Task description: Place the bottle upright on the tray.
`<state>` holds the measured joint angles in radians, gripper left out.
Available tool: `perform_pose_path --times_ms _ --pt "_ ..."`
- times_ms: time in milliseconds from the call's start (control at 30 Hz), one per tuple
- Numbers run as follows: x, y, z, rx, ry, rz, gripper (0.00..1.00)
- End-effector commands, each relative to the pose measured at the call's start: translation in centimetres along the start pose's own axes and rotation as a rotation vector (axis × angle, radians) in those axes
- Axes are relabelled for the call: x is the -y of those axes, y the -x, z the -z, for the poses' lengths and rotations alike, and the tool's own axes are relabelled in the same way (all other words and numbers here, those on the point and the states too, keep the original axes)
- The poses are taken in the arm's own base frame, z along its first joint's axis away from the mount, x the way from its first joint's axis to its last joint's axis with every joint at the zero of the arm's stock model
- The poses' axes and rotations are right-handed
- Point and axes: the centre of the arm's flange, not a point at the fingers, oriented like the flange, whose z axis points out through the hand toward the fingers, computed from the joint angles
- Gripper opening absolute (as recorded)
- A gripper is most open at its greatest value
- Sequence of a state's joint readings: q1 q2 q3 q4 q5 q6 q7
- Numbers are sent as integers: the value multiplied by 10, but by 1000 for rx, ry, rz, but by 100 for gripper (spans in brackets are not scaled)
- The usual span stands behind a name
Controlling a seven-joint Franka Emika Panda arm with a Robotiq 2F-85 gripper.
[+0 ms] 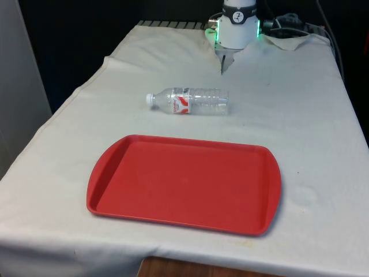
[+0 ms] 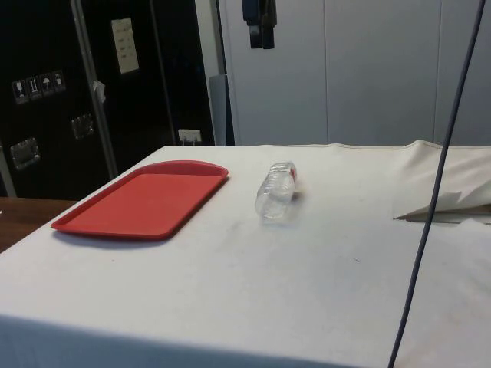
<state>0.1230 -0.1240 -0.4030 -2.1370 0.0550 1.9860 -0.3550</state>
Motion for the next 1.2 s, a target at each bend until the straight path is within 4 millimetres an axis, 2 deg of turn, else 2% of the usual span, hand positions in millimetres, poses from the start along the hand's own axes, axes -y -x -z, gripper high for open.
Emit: perform_pose_path --times_ms 0,333,633,667,900,1167 --pt "0 1 1 -9 24 -3 100" --pt "-12 1 2 -10 68 7 100" --pt "-41 2 -7 -17 130 3 100" --pt "-39 1 -8 -14 121 2 100" --pt "-68 3 -14 -23 147 2 100" --pt "-69 3 -14 -25 146 2 100"
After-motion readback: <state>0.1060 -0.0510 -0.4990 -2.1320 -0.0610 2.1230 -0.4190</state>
